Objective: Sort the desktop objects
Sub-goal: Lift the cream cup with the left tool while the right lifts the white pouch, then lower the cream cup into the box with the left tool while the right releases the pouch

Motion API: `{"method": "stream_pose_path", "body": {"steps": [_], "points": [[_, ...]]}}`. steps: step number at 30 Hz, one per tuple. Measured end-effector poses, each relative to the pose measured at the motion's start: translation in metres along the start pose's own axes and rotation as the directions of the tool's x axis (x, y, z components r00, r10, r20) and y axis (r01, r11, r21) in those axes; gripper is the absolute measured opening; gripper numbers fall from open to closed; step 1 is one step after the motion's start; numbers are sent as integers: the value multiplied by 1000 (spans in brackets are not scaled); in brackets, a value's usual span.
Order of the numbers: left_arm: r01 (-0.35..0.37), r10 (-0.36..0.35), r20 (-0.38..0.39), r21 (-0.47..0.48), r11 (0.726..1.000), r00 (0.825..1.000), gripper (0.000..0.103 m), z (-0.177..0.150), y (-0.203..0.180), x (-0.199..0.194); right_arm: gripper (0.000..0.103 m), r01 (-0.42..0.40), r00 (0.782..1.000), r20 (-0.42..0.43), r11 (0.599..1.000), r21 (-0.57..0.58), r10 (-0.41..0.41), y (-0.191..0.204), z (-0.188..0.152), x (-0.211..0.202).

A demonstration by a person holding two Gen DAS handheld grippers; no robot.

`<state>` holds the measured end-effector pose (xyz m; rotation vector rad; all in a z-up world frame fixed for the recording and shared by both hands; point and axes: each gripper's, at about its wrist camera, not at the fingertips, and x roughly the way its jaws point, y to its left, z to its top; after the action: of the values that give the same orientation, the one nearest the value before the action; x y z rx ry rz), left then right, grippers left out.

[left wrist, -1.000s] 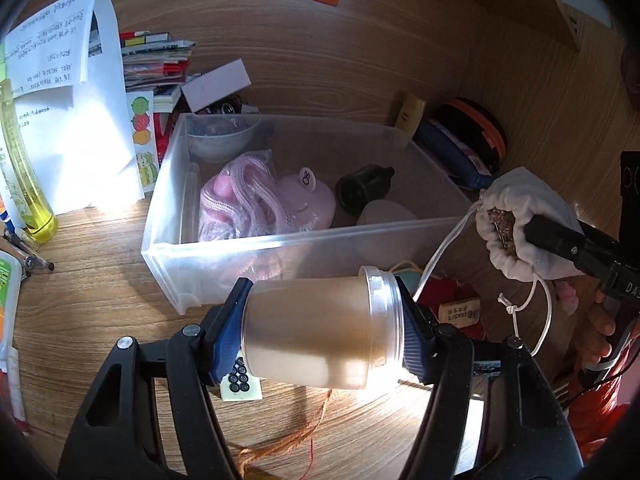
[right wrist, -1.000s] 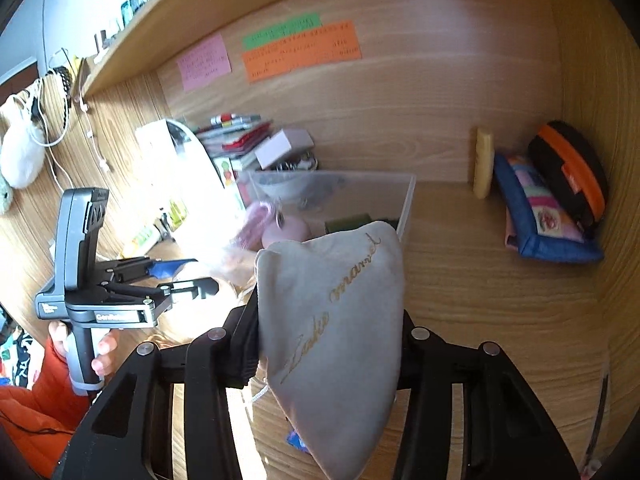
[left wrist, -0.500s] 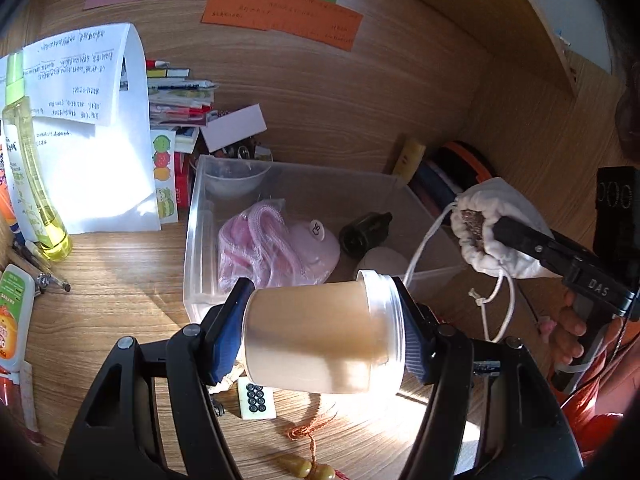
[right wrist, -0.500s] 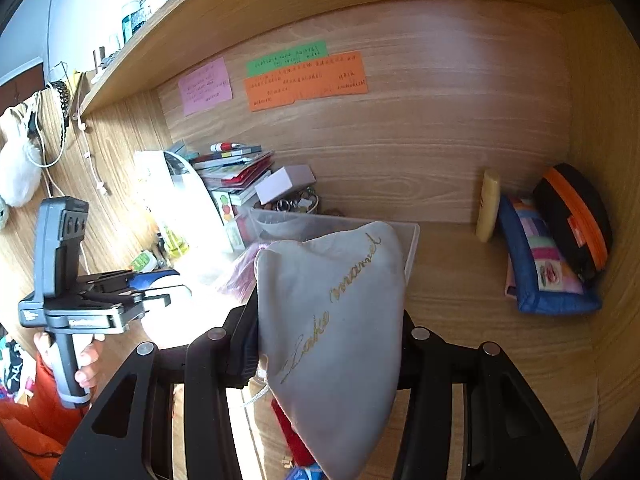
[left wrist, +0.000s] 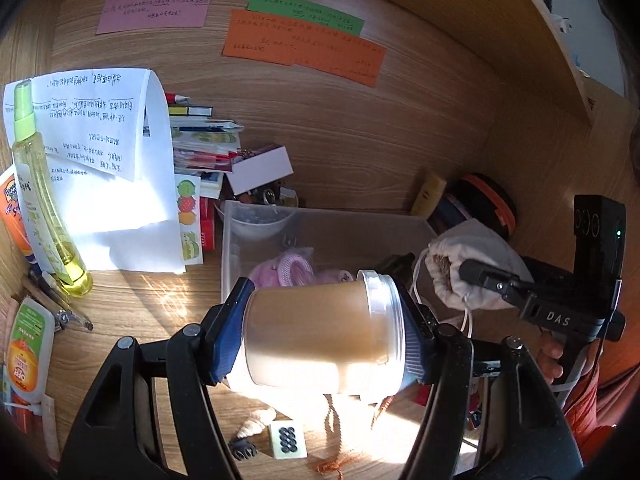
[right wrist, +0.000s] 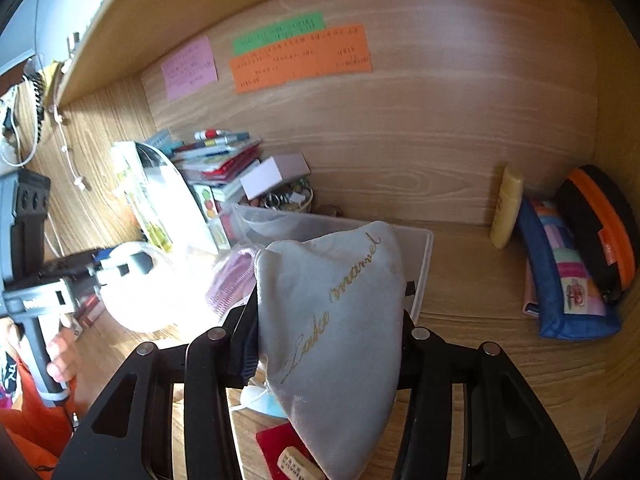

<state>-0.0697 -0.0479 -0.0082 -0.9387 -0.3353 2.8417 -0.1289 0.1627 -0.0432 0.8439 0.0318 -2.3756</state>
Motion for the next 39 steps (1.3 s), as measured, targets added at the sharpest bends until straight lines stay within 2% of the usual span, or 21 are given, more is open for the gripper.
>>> {"method": "stream_pose_path", "body": {"steps": [6,8,19,24,27,33,36,39], "points": [[-25,25,0,3,1000,1000,66,4,3,13,43,6,999,-49,999,36,-4,0,-4,32],[-4,4,-2,-4,1000,1000,66,5,4,15,44,21,998,-60,999,30,-19,2,-7,39],[3,-4,-35,-23,1000,999,66,1,10,34,46,48,994,-95,998,-36,-52,13,-19,51],[-45,44,-55,-16,999,998,67,-2,12,43,48,49,993,-101,998,-41,-53,14,-22,54],[-45,43,-76,-19,999,996,67,-4,13,48,49,50,993,-102,998,-42,-54,15,-23,54],[-112,116,-68,69,991,991,67,-12,-2,52,55,68,992,-101,995,-70,-75,20,-24,55],[-118,125,-74,95,988,989,67,-15,-8,54,60,65,991,-109,996,-66,-72,19,-25,55],[-141,146,-39,113,984,989,67,-15,-10,50,68,81,991,-99,994,-71,-88,20,-26,53]]}}
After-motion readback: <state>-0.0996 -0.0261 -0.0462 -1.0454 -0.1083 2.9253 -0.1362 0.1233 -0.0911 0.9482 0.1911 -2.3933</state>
